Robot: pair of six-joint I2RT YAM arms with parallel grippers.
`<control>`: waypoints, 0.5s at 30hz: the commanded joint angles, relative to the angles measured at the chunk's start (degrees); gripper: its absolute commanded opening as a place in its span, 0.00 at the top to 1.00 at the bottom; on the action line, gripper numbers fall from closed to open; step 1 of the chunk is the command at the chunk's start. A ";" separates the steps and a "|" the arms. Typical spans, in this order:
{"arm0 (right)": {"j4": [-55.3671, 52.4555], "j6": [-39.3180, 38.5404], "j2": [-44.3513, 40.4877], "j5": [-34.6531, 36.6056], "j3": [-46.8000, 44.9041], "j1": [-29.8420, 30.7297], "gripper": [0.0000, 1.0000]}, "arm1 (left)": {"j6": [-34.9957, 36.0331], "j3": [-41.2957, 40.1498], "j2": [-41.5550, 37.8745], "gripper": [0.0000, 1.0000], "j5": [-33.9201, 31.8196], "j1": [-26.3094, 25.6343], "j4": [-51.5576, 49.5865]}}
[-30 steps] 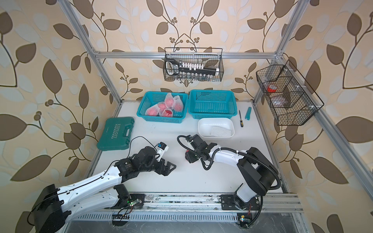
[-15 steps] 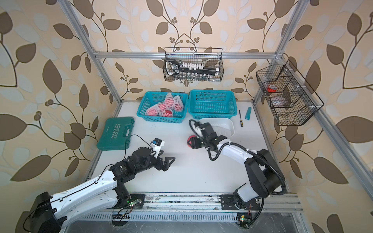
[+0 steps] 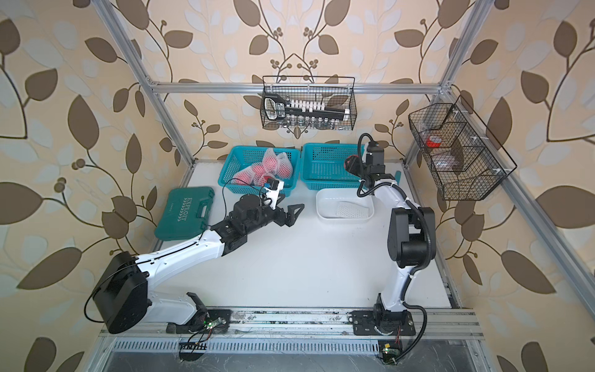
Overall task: Remove foam nets from apples
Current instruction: Place the apple in the basket.
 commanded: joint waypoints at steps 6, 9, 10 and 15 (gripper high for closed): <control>-1.80 -2.23 10.36 2.64 11.29 -2.32 0.60 | 2.49 5.98 10.51 0.01 2.62 0.04 4.61; -3.57 -3.37 13.85 4.70 15.57 -2.25 0.59 | 3.21 7.67 13.25 0.01 2.46 0.11 5.23; -3.69 -3.42 14.68 5.04 16.40 -2.24 0.59 | 3.48 8.51 13.94 0.01 2.35 0.06 4.62; -3.70 -2.33 18.13 3.84 19.88 -2.29 0.58 | 2.00 11.64 14.41 0.01 4.31 1.55 2.14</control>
